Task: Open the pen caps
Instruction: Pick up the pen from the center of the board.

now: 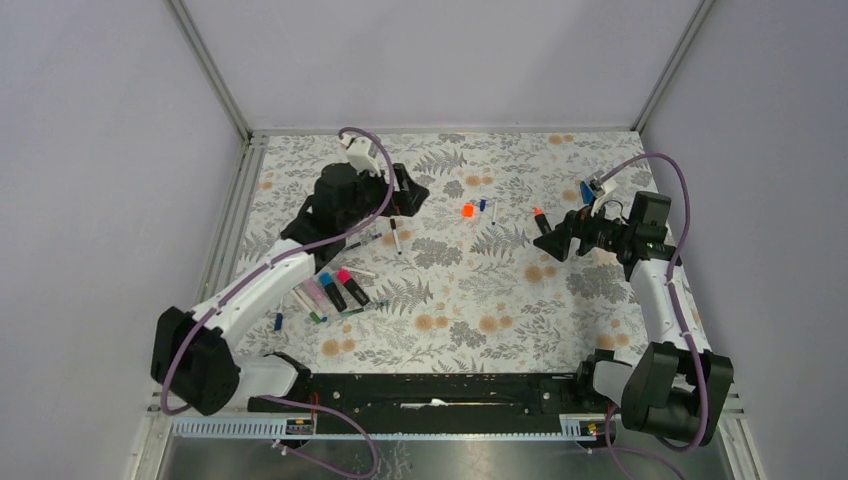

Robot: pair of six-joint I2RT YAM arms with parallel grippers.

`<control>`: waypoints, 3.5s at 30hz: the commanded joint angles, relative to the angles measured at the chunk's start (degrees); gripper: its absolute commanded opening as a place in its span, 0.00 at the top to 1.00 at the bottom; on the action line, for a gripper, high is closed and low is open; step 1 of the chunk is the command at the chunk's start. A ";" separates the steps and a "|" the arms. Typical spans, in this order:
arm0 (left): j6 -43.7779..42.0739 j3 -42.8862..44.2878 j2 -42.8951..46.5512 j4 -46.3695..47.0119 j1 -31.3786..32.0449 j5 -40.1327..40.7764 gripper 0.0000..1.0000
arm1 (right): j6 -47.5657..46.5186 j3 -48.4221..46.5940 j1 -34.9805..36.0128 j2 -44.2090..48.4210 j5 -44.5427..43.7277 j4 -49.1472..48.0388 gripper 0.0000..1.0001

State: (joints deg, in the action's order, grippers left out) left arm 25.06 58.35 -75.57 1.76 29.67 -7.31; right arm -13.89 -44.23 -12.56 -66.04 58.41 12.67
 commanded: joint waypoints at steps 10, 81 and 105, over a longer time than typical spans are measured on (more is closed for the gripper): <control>4.72 -12.04 16.61 0.57 -6.14 4.06 0.01 | 5.70 4.91 -1.85 3.67 5.82 -11.26 0.00; 8.38 15.93 -26.53 -25.11 -0.34 21.64 0.43 | 10.82 10.33 -6.16 1.47 7.07 -20.50 0.00; 8.98 21.59 -39.42 -29.97 -0.23 21.61 0.69 | 9.31 10.05 -6.16 -0.05 6.54 -19.35 0.00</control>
State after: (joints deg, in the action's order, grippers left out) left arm 33.56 78.17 -113.99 -28.58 29.36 14.31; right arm -3.40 -32.91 -18.44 -65.87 64.51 -6.35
